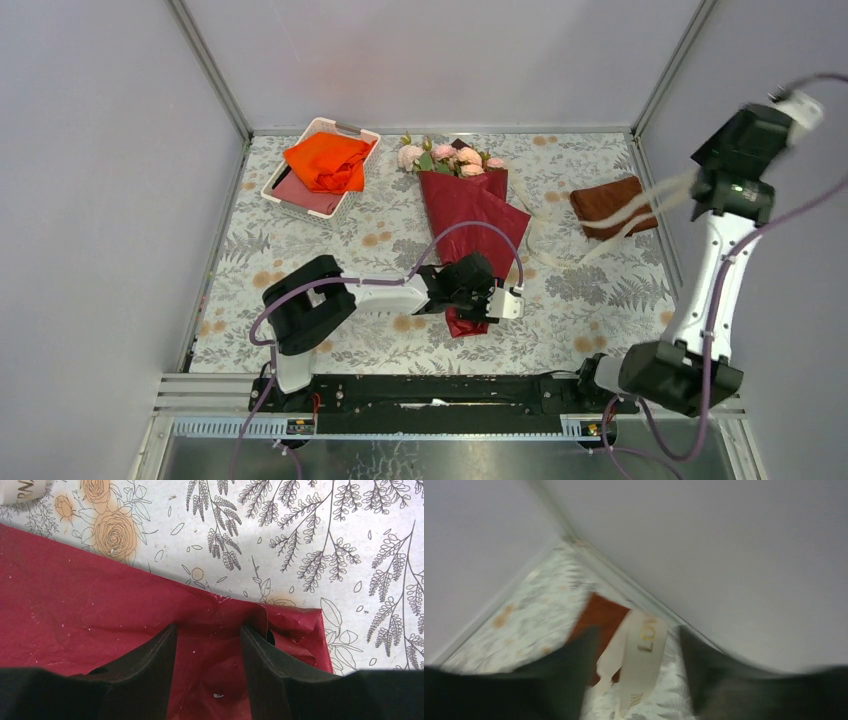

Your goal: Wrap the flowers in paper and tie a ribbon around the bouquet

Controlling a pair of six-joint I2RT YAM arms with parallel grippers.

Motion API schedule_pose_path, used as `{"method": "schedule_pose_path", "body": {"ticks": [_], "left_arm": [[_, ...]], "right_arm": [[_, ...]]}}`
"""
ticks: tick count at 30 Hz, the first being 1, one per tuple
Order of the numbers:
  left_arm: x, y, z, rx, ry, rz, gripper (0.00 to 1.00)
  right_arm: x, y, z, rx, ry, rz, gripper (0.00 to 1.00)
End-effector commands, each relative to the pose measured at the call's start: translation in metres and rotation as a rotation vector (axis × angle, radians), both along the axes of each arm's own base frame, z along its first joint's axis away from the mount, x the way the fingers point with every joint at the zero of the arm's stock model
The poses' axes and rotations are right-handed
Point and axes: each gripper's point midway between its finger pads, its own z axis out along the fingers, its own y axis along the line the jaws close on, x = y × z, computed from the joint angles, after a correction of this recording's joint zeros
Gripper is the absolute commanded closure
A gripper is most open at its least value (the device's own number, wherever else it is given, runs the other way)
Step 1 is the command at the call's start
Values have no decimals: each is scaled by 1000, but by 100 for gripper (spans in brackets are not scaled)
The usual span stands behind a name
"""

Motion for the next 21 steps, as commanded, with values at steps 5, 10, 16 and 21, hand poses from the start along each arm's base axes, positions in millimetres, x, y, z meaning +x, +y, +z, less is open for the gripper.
{"method": "schedule_pose_path", "body": {"ticks": [5, 10, 16, 21], "left_arm": [[-17, 66, -73, 276, 109, 29, 43], [-15, 62, -69, 269, 112, 31, 43], [-18, 66, -71, 278, 115, 22, 43], [-18, 66, -71, 274, 115, 32, 43]], "right_arm": [[5, -20, -94, 180, 162, -90, 0], [37, 177, -186, 304, 420, 684, 10], [22, 233, -296, 357, 783, 837, 13], [38, 284, -310, 574, 680, 957, 9]]}}
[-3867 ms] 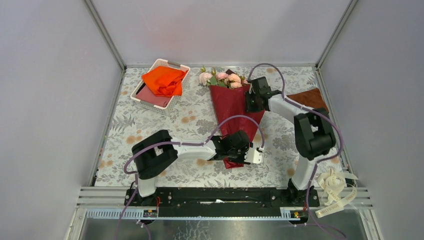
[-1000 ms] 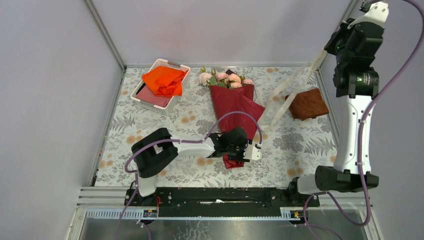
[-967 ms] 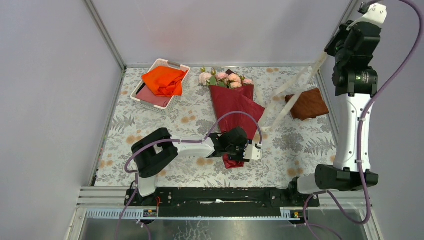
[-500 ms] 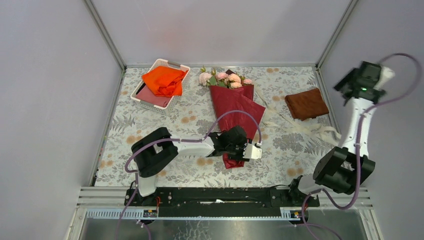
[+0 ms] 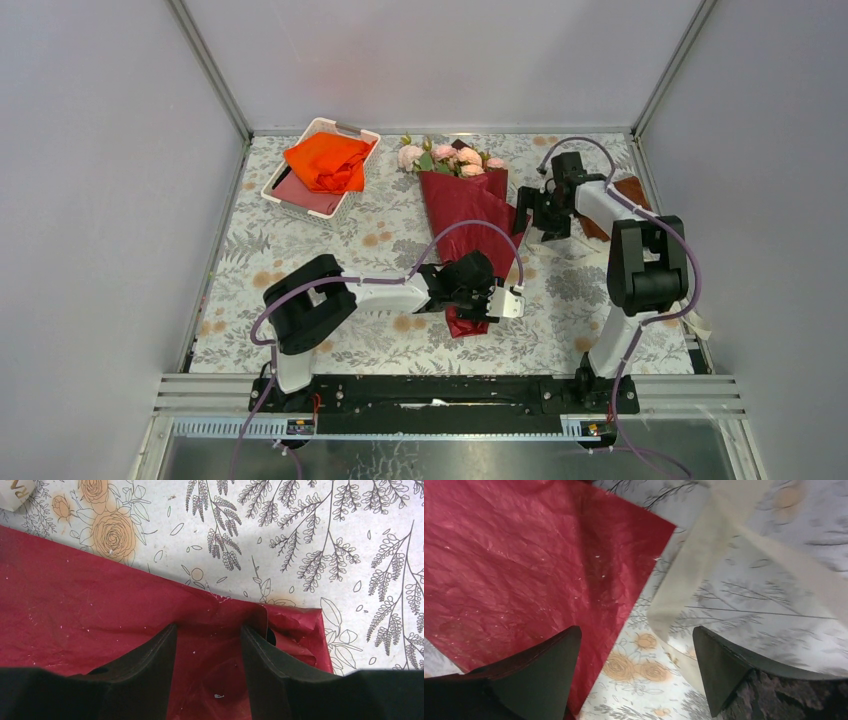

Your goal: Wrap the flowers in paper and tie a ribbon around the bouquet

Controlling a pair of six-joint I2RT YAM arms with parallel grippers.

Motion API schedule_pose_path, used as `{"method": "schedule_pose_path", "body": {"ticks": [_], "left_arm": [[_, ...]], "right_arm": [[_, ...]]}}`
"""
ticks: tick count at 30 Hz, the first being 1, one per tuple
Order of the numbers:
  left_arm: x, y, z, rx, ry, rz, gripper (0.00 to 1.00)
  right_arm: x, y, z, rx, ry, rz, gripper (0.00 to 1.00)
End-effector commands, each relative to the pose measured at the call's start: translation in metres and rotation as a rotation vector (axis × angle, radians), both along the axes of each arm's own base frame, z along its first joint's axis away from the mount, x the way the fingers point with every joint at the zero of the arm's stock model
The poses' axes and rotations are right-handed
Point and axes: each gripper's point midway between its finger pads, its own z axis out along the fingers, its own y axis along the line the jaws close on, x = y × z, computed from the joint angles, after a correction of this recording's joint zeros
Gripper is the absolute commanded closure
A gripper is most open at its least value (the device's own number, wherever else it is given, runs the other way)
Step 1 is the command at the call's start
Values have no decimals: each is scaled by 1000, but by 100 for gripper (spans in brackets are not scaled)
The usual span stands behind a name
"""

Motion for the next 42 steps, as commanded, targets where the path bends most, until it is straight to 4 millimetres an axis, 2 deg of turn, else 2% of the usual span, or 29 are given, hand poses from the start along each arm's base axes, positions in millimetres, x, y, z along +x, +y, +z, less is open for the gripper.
{"method": "schedule_pose_path", "body": {"ticks": [1, 4, 7, 10, 15, 20, 23, 24, 27, 31, 34, 39, 42], "left_arm": [[-18, 67, -71, 274, 99, 35, 43], [-17, 68, -70, 276, 93, 36, 43], [-17, 69, -71, 281, 87, 31, 42], [-16, 70, -71, 285, 83, 30, 42], [-14, 72, -71, 284, 87, 30, 42], [-8, 71, -69, 275, 89, 43, 42], [-7, 71, -68, 270, 94, 45, 42], [-7, 72, -68, 269, 96, 46, 42], [-6, 72, -65, 264, 96, 48, 42], [-3, 76, -58, 273, 81, 51, 42], [-1, 78, -37, 251, 86, 53, 34], [-11, 78, 32, 166, 154, 2, 17], [-14, 74, 67, 82, 173, -52, 14]], "right_arm": [[12, 52, 18, 259, -81, 39, 8], [8, 68, 12, 353, -73, -21, 7], [-1, 72, -12, 352, -5, -54, 1], [-5, 79, -33, 354, 45, -55, 0], [7, 115, -33, 460, 27, 56, 2], [22, 132, -39, 499, 35, 74, 8], [24, 140, -41, 534, 42, 63, 18], [23, 142, -42, 536, 42, 67, 24], [23, 143, -42, 519, 32, 72, 53], [23, 135, -28, 459, -6, 73, 80], [16, 136, -16, 432, -38, 73, 99], [-8, 159, -12, 442, -46, 49, 100], [-10, 183, 0, 498, -86, 67, 100]]}}
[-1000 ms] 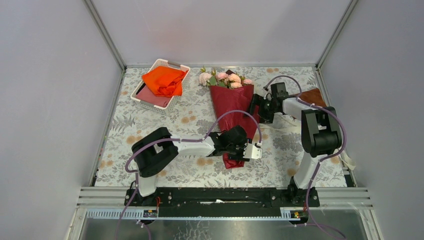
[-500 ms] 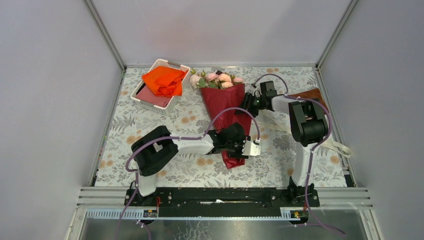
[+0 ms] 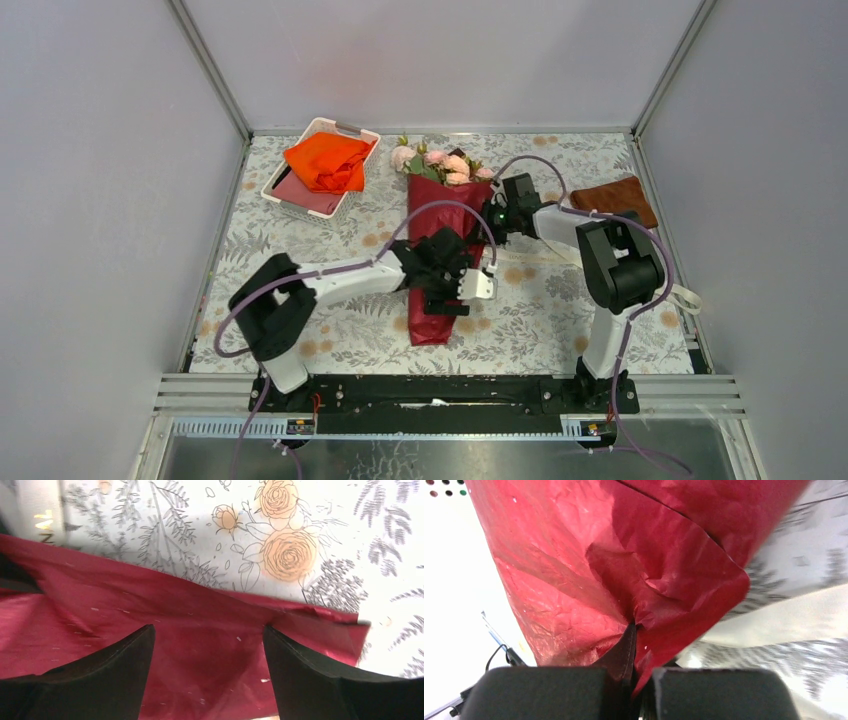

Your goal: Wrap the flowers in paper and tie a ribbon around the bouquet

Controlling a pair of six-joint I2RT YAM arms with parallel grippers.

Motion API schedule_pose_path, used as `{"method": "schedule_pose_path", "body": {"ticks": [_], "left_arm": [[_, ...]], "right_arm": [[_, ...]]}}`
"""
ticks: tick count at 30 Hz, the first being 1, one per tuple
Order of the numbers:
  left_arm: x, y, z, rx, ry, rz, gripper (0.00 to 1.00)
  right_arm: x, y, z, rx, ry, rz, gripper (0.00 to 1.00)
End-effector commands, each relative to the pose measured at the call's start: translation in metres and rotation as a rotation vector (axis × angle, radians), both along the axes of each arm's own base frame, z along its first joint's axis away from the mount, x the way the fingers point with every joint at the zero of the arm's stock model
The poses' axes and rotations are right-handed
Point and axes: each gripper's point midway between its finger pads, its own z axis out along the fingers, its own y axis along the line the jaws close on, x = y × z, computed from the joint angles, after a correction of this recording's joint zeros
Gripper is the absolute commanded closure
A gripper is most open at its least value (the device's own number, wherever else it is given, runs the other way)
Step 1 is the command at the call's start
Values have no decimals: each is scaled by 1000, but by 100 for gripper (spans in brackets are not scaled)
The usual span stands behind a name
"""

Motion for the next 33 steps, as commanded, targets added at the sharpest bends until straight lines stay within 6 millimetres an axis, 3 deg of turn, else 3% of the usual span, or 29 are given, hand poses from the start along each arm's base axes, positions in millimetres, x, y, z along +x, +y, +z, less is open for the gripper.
{"method": "schedule_pose_path", "body": {"ticks": [1, 6, 10, 13, 19, 24, 29, 31, 33], "left_arm": [[-18, 6, 54, -73, 78, -96, 14], [-3, -27, 55, -155, 59, -135, 22], [41, -58, 55, -197, -99, -134, 24], [73, -64, 37, -179, -162, -114, 22], [114, -76, 27, -216, -223, -99, 14], [133, -83, 12, -209, -216, -78, 12], [139, -84, -7, -192, -201, -69, 13], [139, -83, -14, -178, -197, -76, 15], [139, -82, -22, -159, -186, -76, 25]], "right_arm": [[2, 36, 30, 87, -75, 2, 100], [27, 53, 41, 103, -100, 67, 100], [44, 60, 32, 65, -81, 144, 100], [55, 64, 23, 52, -74, 182, 100], [78, 62, 13, 63, -61, 195, 100], [85, 60, 12, 50, -65, 209, 100], [89, 56, 9, 48, -65, 199, 100], [90, 57, 9, 44, -62, 203, 100], [91, 56, 10, 40, -62, 205, 100]]}}
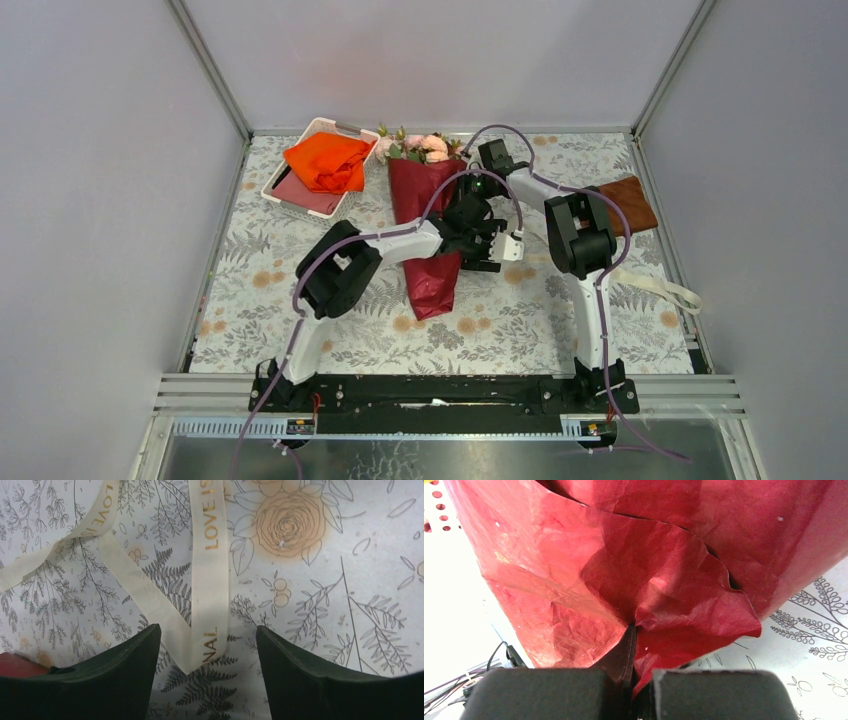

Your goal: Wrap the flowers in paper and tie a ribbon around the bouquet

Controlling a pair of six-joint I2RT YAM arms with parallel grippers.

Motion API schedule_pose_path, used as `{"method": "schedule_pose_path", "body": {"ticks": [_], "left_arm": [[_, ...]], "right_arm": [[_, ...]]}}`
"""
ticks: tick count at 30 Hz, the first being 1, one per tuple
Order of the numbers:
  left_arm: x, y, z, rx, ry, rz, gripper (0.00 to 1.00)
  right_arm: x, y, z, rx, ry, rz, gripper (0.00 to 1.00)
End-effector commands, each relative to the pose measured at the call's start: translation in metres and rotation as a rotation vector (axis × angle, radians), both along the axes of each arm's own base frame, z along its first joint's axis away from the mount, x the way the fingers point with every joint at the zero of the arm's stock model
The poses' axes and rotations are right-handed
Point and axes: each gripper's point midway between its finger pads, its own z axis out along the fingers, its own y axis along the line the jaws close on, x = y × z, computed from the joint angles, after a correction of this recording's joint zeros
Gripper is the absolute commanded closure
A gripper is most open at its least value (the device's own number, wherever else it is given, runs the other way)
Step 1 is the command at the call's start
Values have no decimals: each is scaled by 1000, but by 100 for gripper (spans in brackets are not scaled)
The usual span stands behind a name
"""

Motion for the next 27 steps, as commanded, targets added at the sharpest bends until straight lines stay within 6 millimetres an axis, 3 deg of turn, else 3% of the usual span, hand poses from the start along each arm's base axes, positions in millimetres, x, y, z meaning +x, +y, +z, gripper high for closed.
{"method": "schedule_pose_path", "body": {"ticks": [1, 3, 4, 5, 7, 11, 15, 17, 20, 23, 27], "left_arm": [[11, -3, -16, 22, -17, -5, 38], [6, 0, -22, 46, 16, -9, 70], [1, 3, -24, 55, 33, -10, 94], [-5, 6, -24, 59, 59, -2, 100], [-32, 12, -13, 59, 128, 1, 100], [-125, 33, 5, 93, 330, -8, 100], [-219, 73, 18, 197, 562, -44, 100], [-250, 96, 20, 270, 642, -48, 100], [-280, 140, 18, 380, 712, -48, 100], [-282, 176, 7, 459, 649, -14, 100], [-283, 198, 11, 462, 661, 9, 100]], "right_arm": [[14, 1, 12, 6, -51, 18, 100], [14, 0, 13, 3, -53, 19, 100], [14, 0, 14, 2, -54, 19, 100], [13, 0, 15, -1, -51, 16, 100], [12, -3, 17, -10, -47, 9, 100], [8, -7, 25, -27, -39, -7, 100], [8, -7, 34, -25, -28, -25, 100], [8, -6, 39, -22, -22, -27, 100], [7, -9, 41, -42, -15, -30, 100], [6, -12, 44, -59, -25, -31, 100], [6, -14, 46, -60, -27, -34, 100]]}}
